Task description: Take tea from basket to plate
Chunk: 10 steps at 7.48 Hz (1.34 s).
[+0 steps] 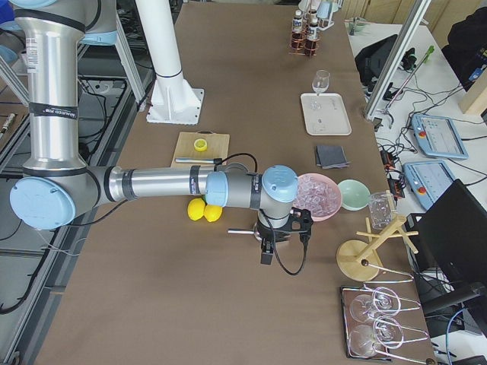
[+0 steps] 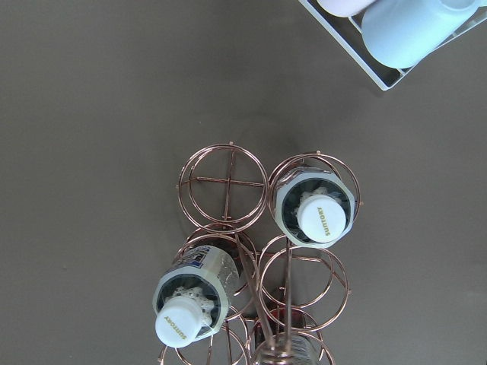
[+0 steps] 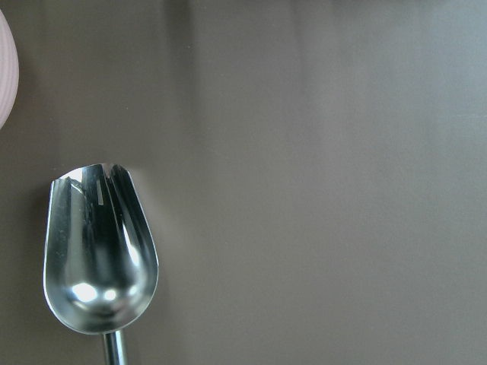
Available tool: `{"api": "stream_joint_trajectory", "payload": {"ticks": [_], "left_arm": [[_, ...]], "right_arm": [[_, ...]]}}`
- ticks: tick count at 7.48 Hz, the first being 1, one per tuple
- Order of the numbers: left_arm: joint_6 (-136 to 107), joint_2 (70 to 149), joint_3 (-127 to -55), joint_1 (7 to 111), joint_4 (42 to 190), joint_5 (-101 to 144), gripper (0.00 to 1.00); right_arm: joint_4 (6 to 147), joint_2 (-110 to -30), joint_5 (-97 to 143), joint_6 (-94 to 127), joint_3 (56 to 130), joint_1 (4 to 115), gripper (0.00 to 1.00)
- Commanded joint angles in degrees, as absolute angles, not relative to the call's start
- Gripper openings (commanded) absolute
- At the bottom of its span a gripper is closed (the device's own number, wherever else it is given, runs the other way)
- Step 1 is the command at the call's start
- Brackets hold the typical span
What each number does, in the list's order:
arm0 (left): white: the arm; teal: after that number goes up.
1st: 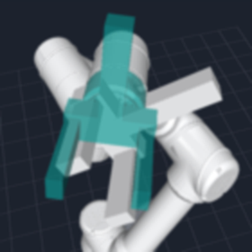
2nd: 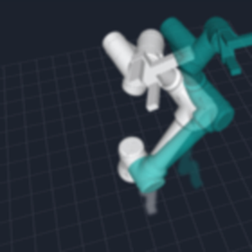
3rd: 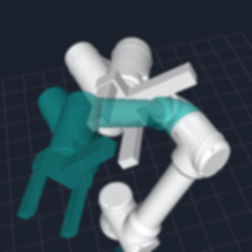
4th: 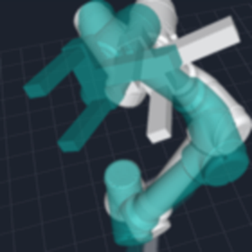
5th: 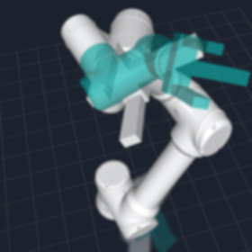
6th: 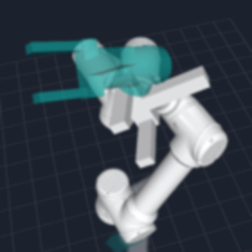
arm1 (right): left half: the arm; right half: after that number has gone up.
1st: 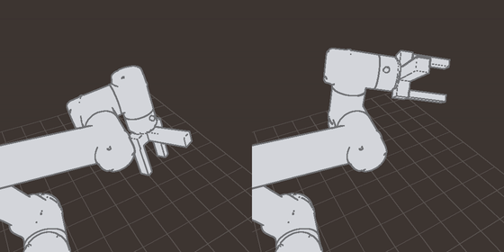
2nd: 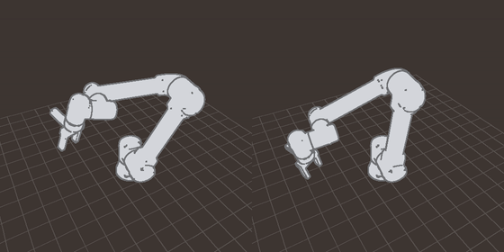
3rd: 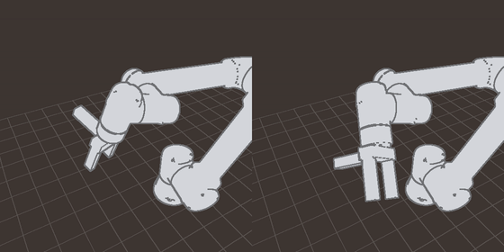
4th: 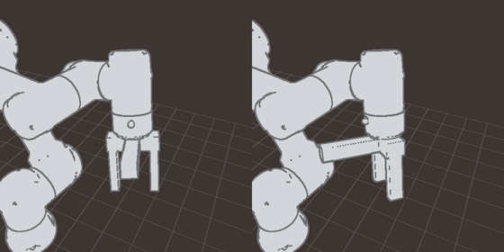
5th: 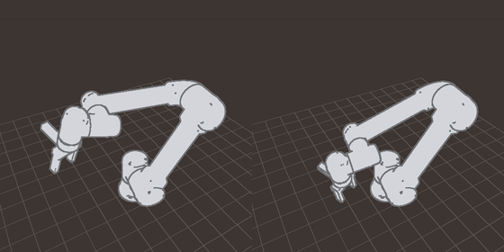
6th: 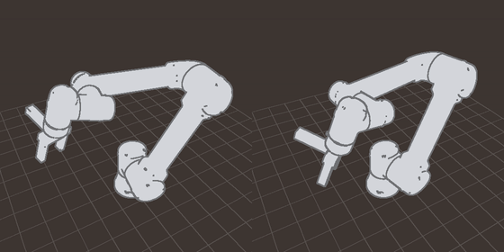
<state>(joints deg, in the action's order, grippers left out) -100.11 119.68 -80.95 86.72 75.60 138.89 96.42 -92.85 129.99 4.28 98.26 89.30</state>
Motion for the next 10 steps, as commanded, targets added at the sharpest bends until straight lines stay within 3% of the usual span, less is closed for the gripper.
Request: {"api": "stream_joint_trajectory", "payload": {"ticks": [1,4,6,8,10], "left_arm": [[-102.22,119.79,-79.98,85.88,77.96,138.87,0.99],[-105.10,119.80,-80.42,83.76,78.13,138.96,0.97],[-104.77,119.71,-80.33,83.85,77.96,138.96,0.43],[-105.12,119.97,-80.59,83.85,77.70,138.96,0.00],[-104.77,121.37,-83.38,84.54,73.25,138.78,0.00]], "right_arm": [[96.42,-91.25,129.99,4.39,98.88,87.28,1.00],[95.46,-87.56,137.50,9.54,101.16,83.77,1.00],[82.09,-87.10,139.66,13.78,101.52,80.78,1.00],[64.69,-87.01,140.01,21.84,100.73,75.27,1.00],[45.63,-86.05,137.83,40.58,100.90,69.38,1.00]]}}
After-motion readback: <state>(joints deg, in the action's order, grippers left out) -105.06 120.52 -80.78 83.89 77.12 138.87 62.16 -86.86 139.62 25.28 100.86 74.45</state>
